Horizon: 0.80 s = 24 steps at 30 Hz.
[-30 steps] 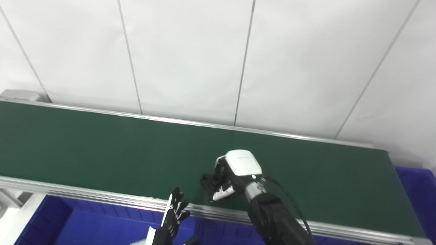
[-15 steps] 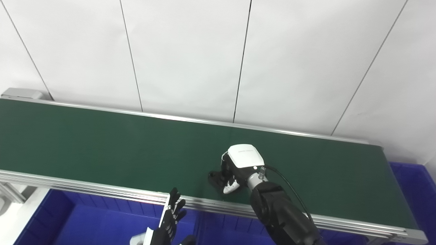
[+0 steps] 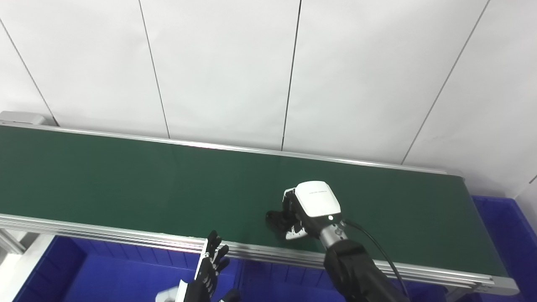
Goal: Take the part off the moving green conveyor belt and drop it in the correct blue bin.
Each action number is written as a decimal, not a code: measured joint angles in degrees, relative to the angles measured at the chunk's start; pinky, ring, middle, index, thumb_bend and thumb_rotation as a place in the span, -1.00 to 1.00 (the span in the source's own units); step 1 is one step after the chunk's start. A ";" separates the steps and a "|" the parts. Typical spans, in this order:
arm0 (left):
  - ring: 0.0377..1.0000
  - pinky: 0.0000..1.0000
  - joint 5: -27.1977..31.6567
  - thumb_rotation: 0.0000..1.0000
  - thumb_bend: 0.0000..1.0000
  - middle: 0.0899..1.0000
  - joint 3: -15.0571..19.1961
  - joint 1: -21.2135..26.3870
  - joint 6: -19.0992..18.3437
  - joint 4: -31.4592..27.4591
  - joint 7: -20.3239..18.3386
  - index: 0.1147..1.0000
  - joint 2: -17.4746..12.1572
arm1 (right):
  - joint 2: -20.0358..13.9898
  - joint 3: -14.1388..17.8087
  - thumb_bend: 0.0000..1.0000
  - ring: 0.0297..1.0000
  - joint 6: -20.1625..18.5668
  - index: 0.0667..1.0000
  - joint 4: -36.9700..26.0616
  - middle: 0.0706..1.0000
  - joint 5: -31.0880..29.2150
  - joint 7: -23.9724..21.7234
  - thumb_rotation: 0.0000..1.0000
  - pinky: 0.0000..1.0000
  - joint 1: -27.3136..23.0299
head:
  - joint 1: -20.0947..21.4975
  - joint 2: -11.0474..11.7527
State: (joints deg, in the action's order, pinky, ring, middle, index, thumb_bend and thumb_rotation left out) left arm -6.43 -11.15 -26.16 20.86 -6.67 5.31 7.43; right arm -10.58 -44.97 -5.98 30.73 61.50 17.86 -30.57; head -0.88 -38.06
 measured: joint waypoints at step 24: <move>0.86 0.76 -0.06 0.56 0.75 0.95 -0.05 -0.18 -0.01 -0.30 -0.02 1.00 -0.01 | -5.33 -7.11 0.06 -0.56 6.29 -0.09 4.65 -0.24 11.65 16.16 -1.00 -0.61 -3.24 | 0.35 0.26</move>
State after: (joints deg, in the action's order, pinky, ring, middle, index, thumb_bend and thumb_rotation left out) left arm -6.48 -11.20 -26.33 20.85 -6.97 5.30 7.42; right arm -15.91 -52.08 0.31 35.38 73.15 34.01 -33.80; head -0.53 -37.79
